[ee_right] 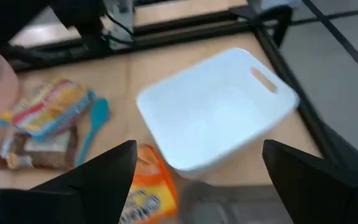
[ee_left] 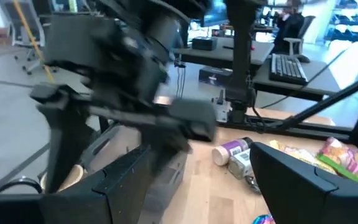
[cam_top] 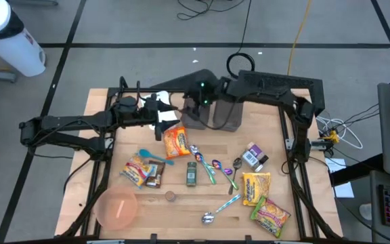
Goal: Pick & Place Food Item
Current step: Put the orange noodle pack into the white bin
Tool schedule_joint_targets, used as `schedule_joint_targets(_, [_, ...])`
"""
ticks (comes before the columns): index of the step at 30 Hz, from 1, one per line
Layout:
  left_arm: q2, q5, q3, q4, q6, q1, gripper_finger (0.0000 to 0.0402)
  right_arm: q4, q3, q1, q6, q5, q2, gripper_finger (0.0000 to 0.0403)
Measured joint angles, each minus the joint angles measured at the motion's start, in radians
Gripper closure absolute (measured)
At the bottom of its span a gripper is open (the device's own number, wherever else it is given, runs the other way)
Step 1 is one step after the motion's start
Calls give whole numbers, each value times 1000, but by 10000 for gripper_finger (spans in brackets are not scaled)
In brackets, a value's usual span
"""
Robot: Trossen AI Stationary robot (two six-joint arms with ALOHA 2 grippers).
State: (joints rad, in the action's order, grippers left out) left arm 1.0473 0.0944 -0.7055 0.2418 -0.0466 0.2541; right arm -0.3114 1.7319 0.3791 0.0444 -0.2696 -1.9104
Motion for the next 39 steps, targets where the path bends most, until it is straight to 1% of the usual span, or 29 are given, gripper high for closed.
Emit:
schedule_joint_targets(4, [0, 0, 0, -25, -38, 0, 124, 147, -114, -34, 44, -78, 2, 65])
schedule_joint_targets(8, [0, -1, 0, -90, -43, -5, 124, 340, -263, -61, -12, -130, 20, 66])
schedule_joint_targets(14, [0, -18, 0, -153, -41, -21, 124, 747, -547, -92, -93, -118, 128, 65])
schedule_joint_targets(16, [0, -19, 0, -152, -38, -27, 124, 864, -636, -102, -95, -76, 176, 67])
schedule_joint_targets(18, [0, -18, 0, -153, -33, -32, 124, 930, -727, -112, -61, -10, 244, 68])
schedule_joint_targets(21, [17, -19, 0, -166, -22, -39, 123, 990, -846, -132, 11, 102, 341, 69])
schedule_joint_targets(25, [56, -19, 0, -203, -20, -55, 123, 1019, -979, -165, 36, 164, 465, 69])
schedule_joint_targets(31, [135, -27, 0, -311, -34, -91, 124, 1020, -1123, -207, -15, 170, 604, 69])
schedule_joint_targets(35, [206, -87, 0, -333, -64, -146, 124, 1026, -1192, -234, -80, 168, 660, 69])
schedule_joint_targets(39, [275, -150, 0, -320, -68, -227, 124, 1065, -1239, -254, -132, 170, 674, 69])
